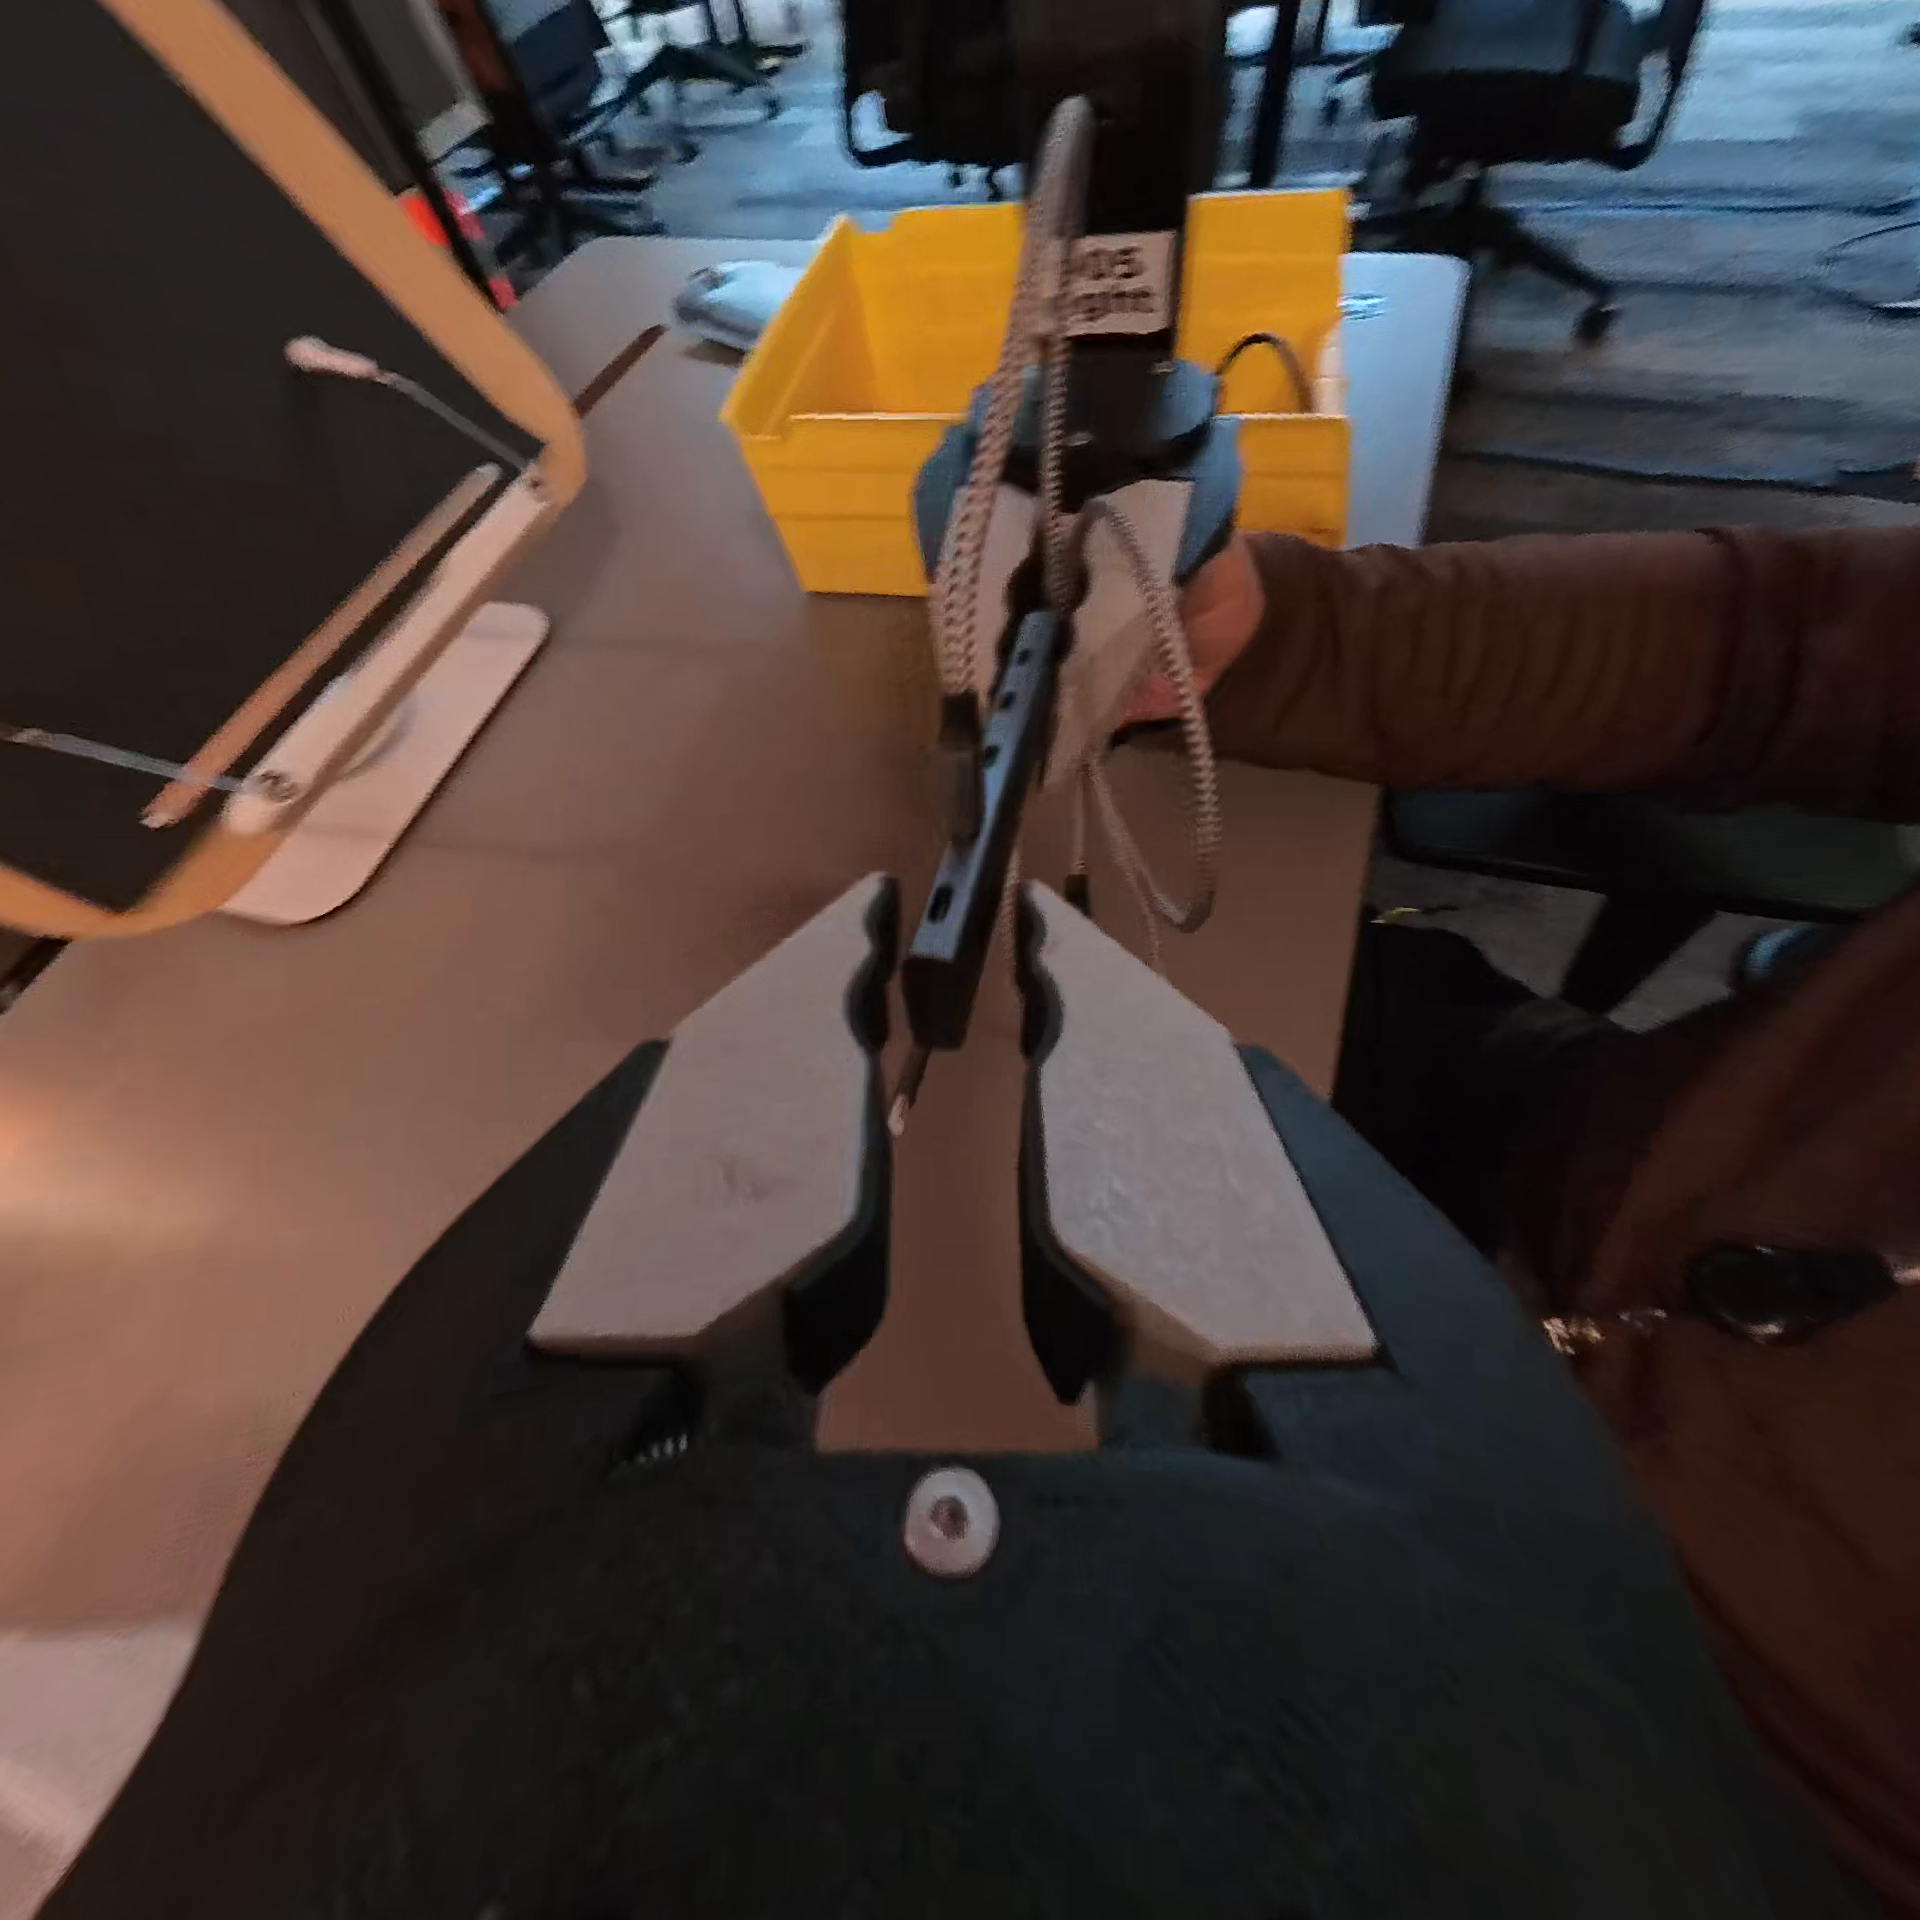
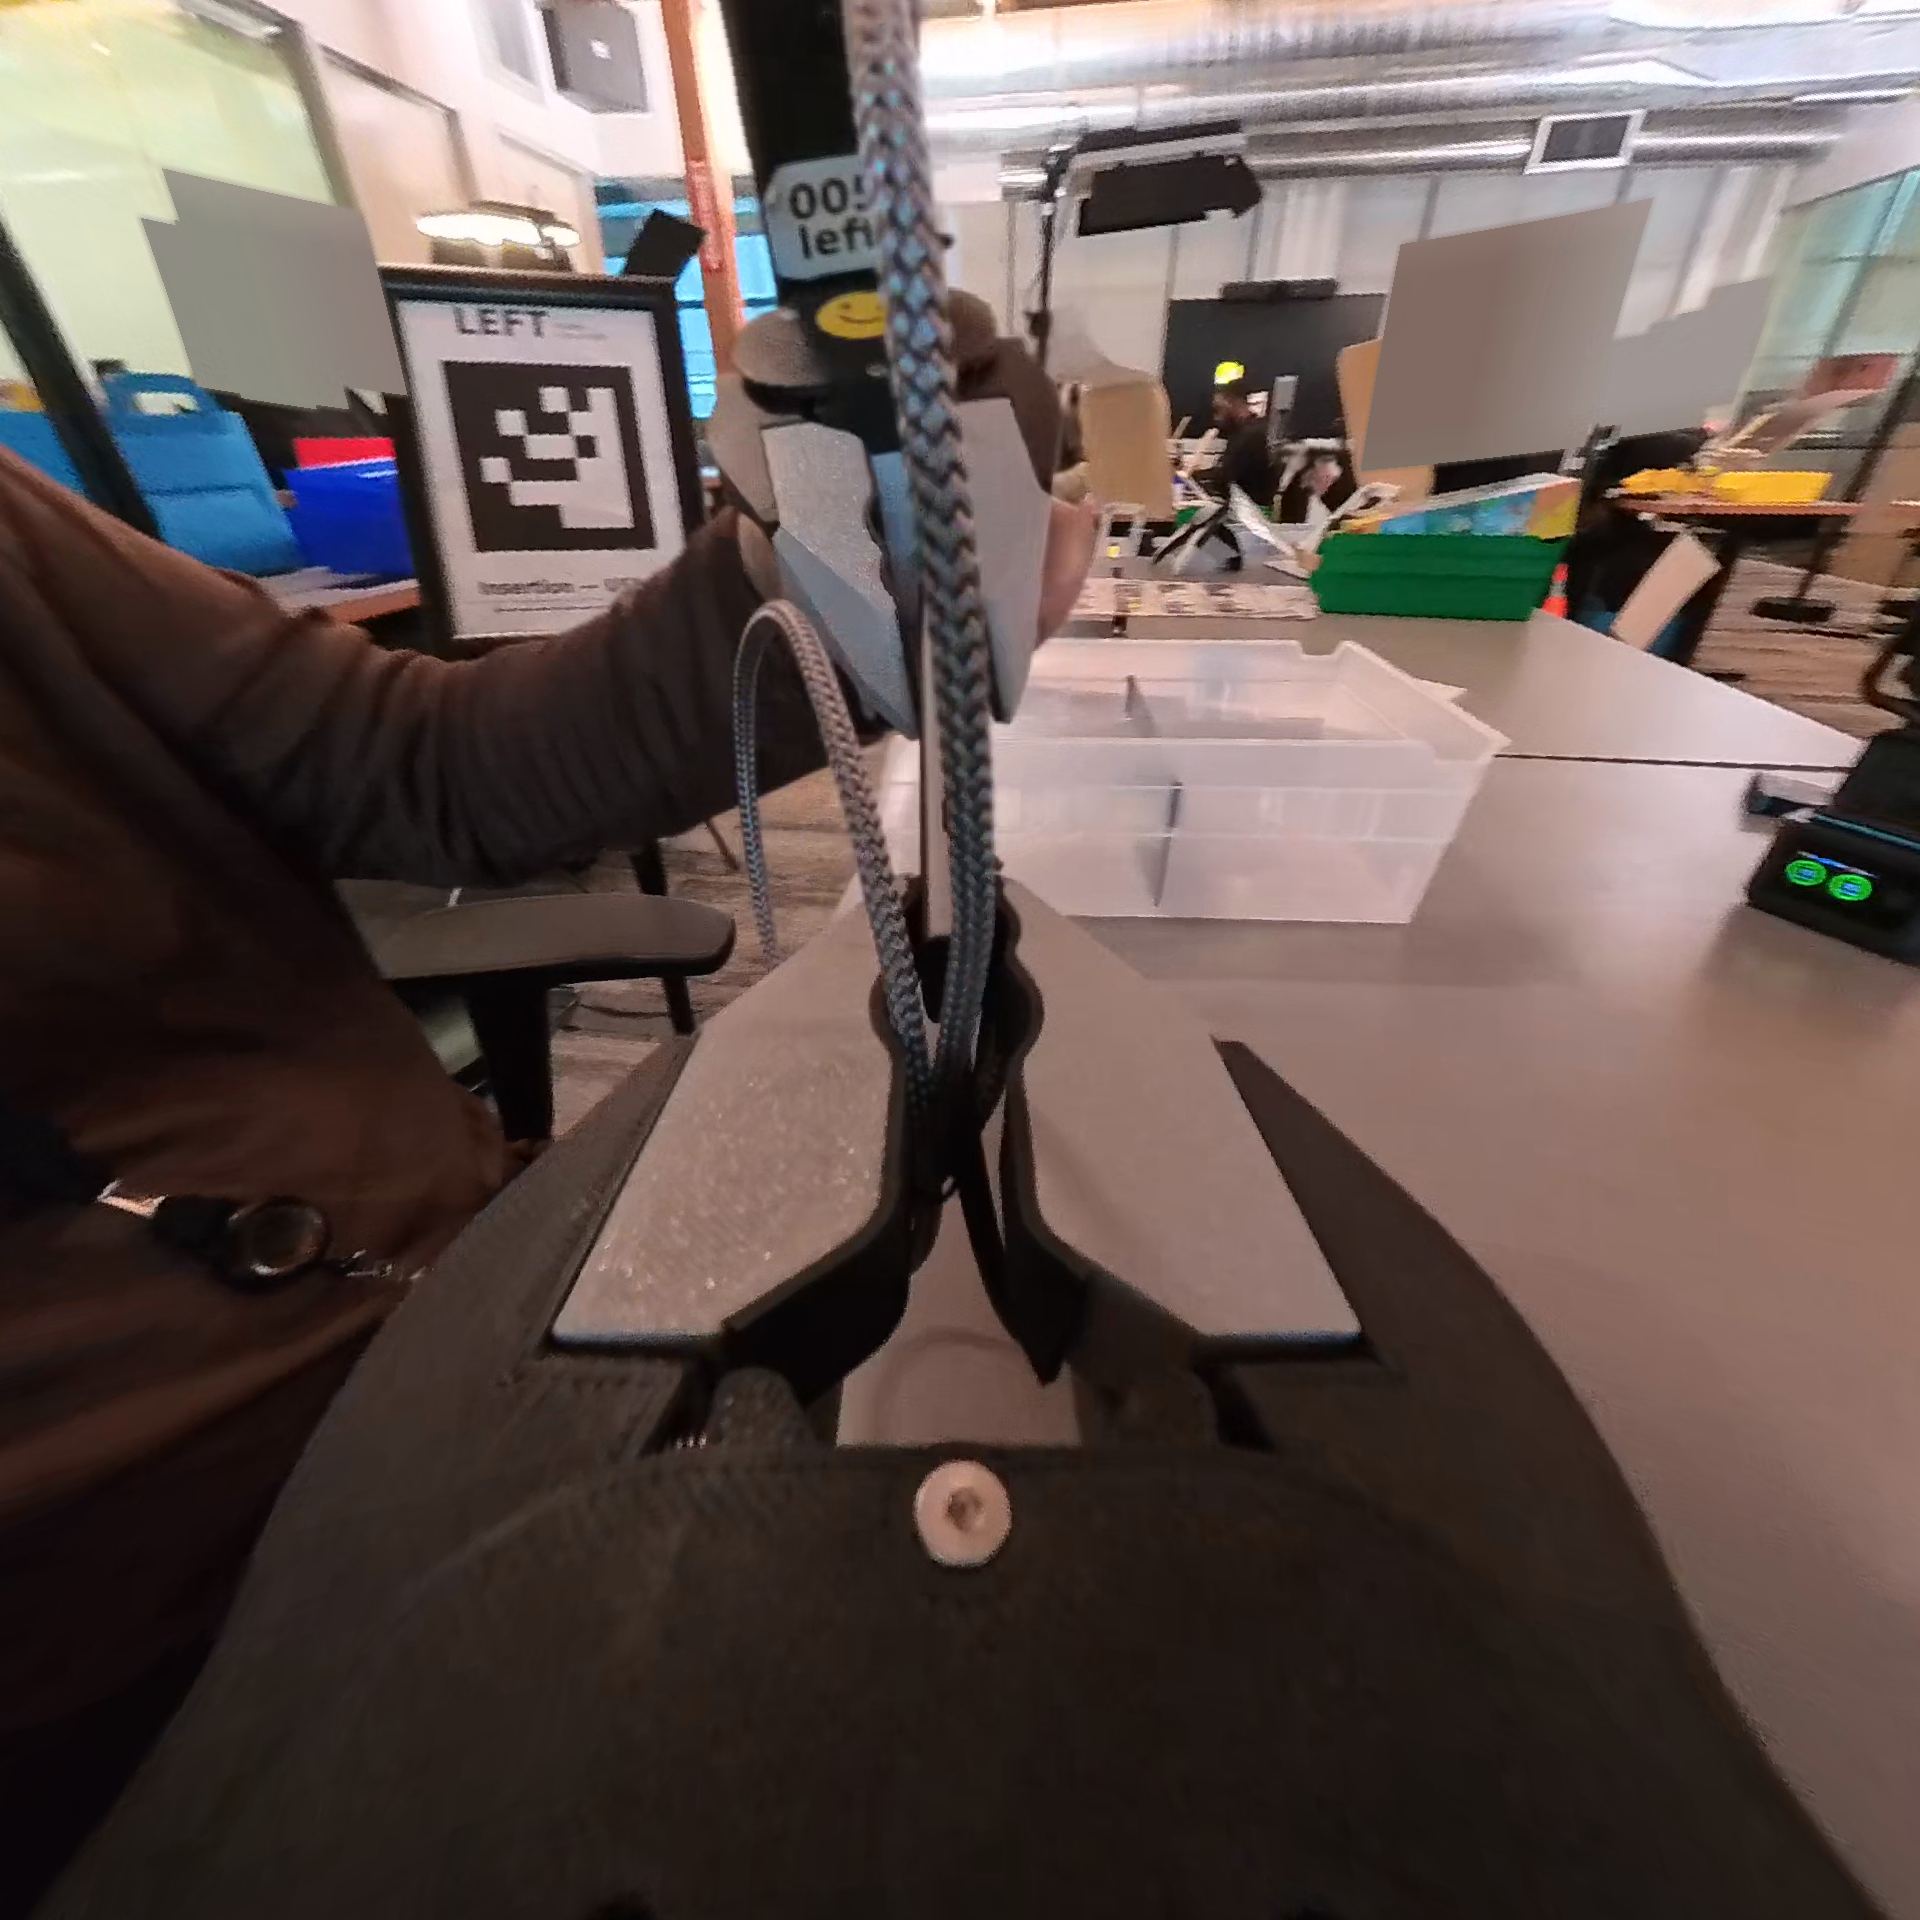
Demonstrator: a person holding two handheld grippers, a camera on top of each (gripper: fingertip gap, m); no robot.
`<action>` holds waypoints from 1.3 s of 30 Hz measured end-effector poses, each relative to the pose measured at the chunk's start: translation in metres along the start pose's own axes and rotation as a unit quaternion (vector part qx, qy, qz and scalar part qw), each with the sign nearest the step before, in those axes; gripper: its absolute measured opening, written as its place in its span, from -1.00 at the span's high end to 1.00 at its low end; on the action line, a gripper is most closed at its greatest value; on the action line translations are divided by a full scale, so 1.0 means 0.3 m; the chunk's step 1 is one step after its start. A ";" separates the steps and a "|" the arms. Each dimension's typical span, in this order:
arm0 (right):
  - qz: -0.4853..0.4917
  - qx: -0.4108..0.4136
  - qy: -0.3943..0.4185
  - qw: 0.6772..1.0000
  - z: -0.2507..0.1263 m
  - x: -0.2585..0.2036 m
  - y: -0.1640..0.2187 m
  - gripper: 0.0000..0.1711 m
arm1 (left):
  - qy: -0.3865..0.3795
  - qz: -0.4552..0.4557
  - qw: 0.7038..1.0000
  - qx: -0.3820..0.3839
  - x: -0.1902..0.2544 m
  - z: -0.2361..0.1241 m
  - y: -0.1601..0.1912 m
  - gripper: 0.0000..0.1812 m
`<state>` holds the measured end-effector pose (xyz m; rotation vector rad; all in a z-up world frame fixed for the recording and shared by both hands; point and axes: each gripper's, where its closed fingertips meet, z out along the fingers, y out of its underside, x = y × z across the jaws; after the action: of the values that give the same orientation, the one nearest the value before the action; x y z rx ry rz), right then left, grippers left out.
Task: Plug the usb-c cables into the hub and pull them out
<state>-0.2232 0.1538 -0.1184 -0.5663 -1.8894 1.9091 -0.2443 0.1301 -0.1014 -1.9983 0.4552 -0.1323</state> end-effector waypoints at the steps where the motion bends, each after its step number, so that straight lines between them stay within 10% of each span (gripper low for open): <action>1: 0.001 -0.002 -0.010 1.000 0.002 -0.009 0.003 0.90 | 0.019 0.006 1.000 0.008 0.022 0.008 -0.002 0.87; 14: 0.040 0.032 -0.046 0.998 -0.020 -0.020 -0.021 0.88 | 0.041 0.025 0.995 0.091 0.063 0.057 -0.030 0.92; 26: 0.116 0.098 0.248 0.957 -0.279 0.313 -0.047 0.50 | -0.129 0.008 0.986 0.101 -0.191 0.170 0.122 0.92; 31: 0.131 -0.007 0.470 0.873 -0.472 0.460 0.081 0.50 | -0.143 -0.029 0.982 0.124 -0.252 0.231 0.181 0.92; 39: 0.080 -0.182 0.489 0.849 -0.375 0.461 0.215 0.47 | -0.148 -0.057 0.977 0.140 -0.279 0.228 0.198 0.92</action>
<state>-0.2783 0.3225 -0.1851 -1.5020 -1.4753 0.9416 -0.3172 0.1955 -0.1765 -1.7281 0.1220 0.0308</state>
